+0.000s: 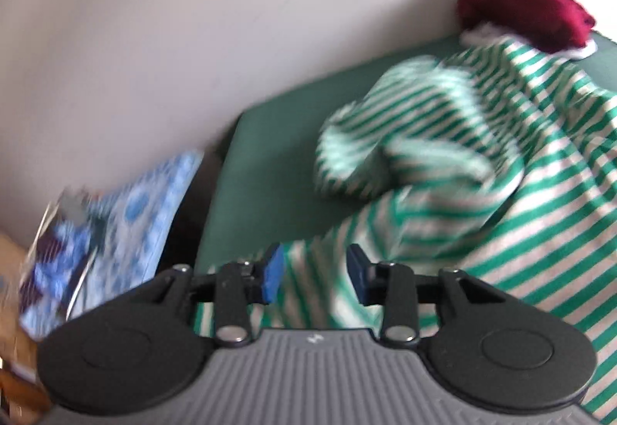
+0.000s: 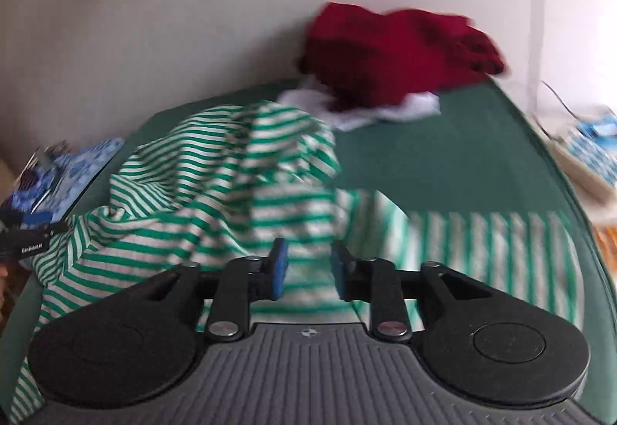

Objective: Fold clothes
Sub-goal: 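Move both open grippers over the spread shirt toward its body, then move both open grippers down to the striped shirt hem edge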

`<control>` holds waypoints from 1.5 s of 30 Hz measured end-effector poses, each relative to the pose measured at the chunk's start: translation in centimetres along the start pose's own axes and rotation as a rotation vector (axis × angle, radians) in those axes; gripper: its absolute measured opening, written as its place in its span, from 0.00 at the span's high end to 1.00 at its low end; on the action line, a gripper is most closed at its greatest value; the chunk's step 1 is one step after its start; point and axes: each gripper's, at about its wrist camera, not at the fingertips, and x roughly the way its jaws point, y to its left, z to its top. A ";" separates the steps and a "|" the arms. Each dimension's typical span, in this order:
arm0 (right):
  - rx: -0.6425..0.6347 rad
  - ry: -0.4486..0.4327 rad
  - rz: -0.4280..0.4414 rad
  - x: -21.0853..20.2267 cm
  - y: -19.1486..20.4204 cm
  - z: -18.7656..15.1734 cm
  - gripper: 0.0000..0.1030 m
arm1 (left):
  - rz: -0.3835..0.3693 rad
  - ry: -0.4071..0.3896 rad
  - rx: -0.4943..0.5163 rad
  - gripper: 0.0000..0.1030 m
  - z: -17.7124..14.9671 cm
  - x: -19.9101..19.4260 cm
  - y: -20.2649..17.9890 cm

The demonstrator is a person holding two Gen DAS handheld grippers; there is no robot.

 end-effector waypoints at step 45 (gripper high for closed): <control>-0.209 0.027 -0.091 10.0 6.0 4.1 0.54 | -0.224 0.010 0.182 0.85 0.4 7.6 -3.7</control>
